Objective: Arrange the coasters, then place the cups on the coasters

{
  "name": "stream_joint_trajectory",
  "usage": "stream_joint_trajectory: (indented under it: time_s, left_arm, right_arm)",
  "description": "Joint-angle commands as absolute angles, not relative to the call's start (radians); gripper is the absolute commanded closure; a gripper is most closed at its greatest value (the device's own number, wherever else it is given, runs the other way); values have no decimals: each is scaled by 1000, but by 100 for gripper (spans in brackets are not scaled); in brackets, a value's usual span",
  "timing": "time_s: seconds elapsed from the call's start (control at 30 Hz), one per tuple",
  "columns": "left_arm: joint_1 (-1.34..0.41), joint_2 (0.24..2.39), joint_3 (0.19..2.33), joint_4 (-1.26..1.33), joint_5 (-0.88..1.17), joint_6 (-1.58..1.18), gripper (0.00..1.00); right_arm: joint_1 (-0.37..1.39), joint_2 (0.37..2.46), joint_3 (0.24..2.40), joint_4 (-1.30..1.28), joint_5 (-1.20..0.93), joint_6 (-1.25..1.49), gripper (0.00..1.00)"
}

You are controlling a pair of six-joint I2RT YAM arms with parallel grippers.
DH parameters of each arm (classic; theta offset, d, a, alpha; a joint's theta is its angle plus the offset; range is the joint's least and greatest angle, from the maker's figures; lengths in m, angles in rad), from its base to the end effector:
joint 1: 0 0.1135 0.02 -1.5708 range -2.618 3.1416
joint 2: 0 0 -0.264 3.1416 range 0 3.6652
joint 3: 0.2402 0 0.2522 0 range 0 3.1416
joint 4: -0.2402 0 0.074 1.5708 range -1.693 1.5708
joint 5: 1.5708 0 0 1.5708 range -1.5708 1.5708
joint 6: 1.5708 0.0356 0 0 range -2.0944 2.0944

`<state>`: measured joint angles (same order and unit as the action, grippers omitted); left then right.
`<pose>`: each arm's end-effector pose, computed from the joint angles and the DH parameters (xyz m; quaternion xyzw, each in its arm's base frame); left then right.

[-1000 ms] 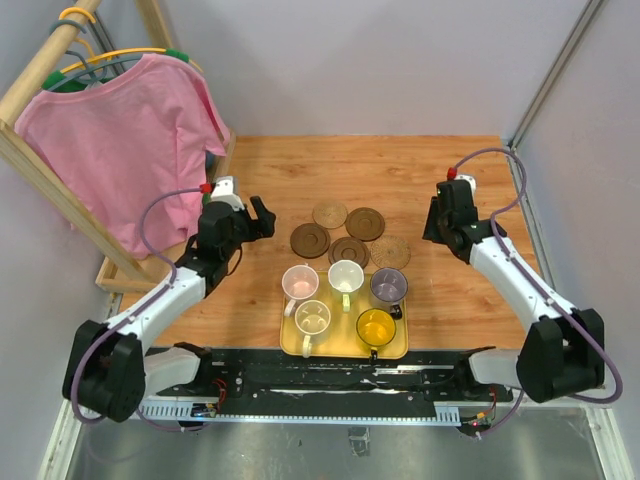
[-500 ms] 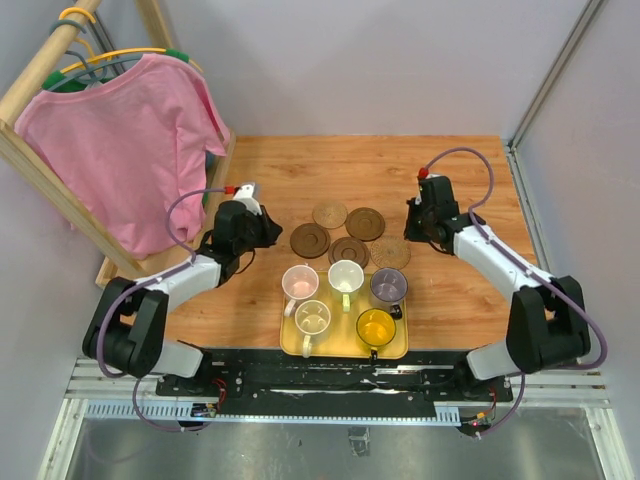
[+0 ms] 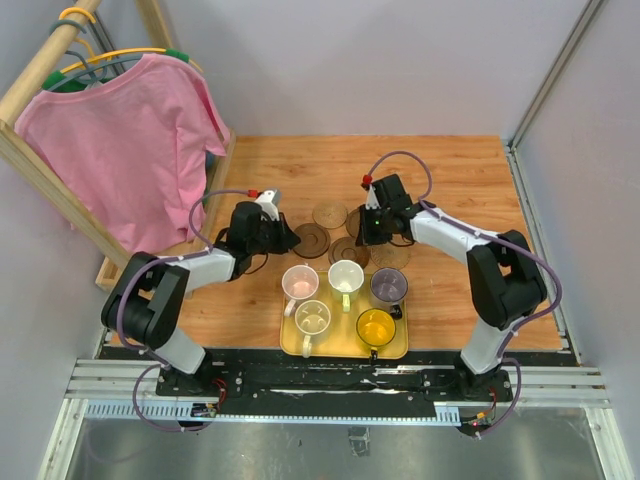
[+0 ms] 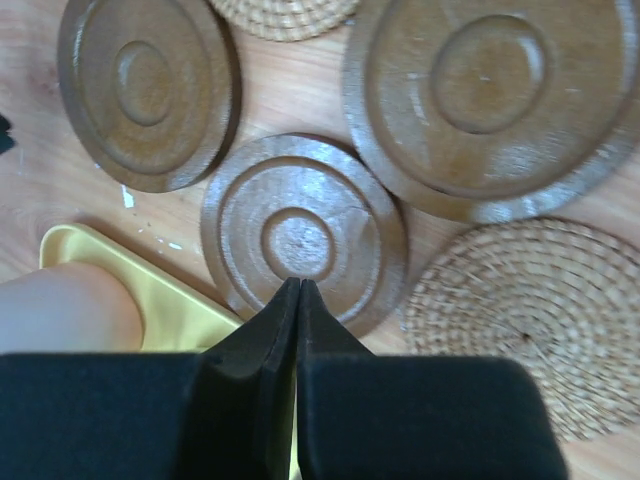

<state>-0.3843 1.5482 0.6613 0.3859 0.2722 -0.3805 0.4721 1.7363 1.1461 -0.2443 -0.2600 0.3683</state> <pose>0.2841 -0.1252 0.1735 0.0708 0.8522 -0.2968 0.4250 0.3282 0.1779 0.2071 -0.0946 0.9215 0.2560 0.2765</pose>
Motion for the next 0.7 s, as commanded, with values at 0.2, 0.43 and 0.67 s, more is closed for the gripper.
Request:
stream_joint_trajectory:
  time_s: [0.2, 0.43, 0.67]
  left_arm:
    - [-412, 1642, 697, 458, 356, -393, 99]
    - [-419, 1711, 695, 482, 348, -442, 99]
    - [-419, 1735, 701, 428, 260, -465, 99]
  right_arm:
    - [526, 1838, 1195, -263, -334, 413, 99]
    - [528, 1860, 1190, -347, -238, 434, 99]
    - [509, 1859, 1208, -488, -4, 446, 99]
